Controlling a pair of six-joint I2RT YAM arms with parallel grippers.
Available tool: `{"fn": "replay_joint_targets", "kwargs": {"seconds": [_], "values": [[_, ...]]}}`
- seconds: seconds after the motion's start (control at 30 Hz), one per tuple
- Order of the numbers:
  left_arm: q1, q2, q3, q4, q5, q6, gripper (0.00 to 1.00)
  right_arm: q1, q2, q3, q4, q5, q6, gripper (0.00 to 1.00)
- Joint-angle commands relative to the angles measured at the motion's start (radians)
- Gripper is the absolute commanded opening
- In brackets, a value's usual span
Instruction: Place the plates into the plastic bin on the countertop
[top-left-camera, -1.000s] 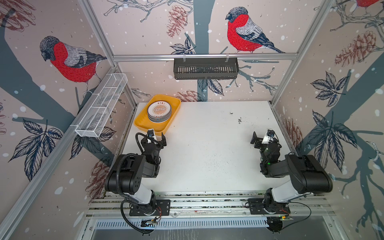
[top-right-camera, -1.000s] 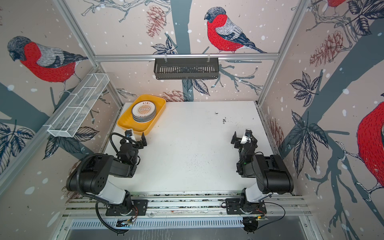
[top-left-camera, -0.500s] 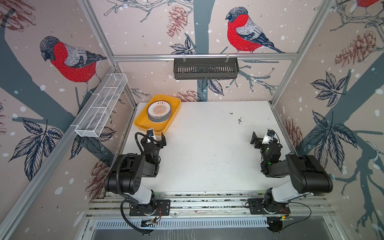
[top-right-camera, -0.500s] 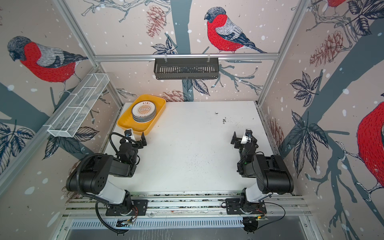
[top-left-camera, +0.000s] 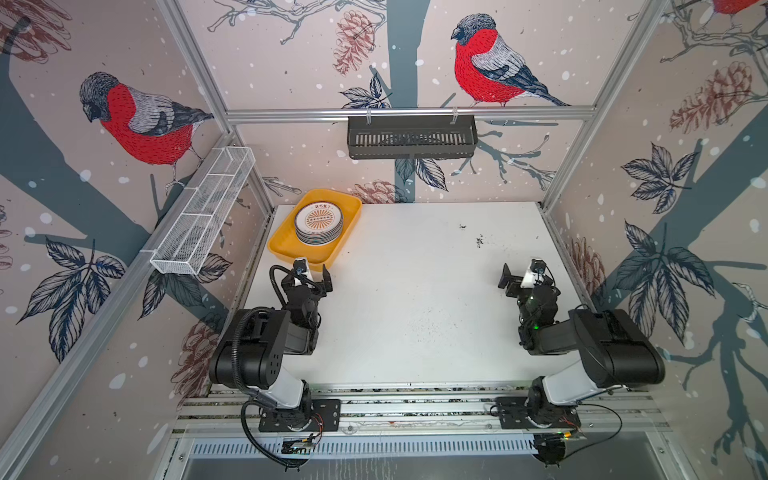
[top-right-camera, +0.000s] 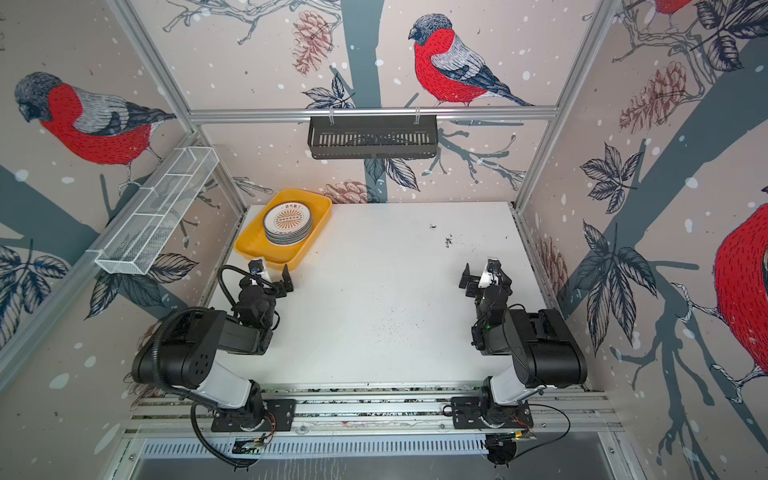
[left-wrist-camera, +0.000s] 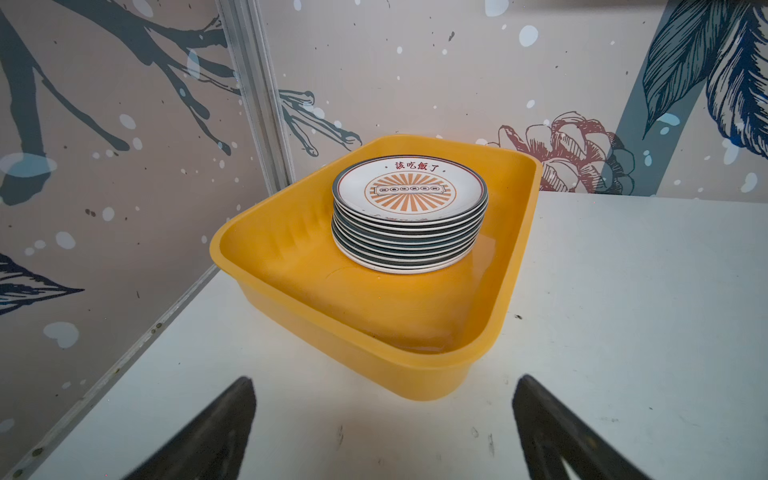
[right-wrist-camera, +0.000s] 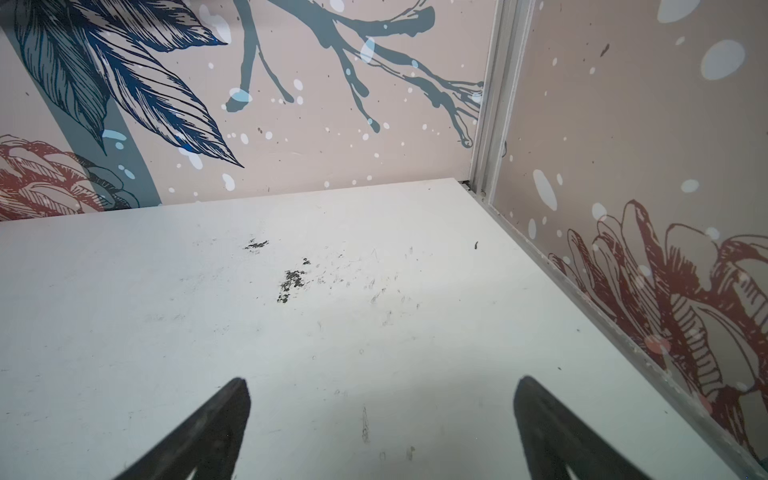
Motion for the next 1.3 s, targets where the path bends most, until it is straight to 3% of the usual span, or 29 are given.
{"fn": "replay_joint_targets", "kwargs": {"seconds": [0.0, 1.27], "values": [[-0.001, -0.005, -0.002, 0.025, -0.002, 0.006, 0.96, 0.000, -0.002, 0.002, 0.023, 0.020, -0.013, 1.00], [-0.001, -0.003, -0.001, 0.023, -0.004, 0.006, 0.96, -0.005, -0.001, 0.003, 0.019, 0.009, -0.011, 0.99]]}}
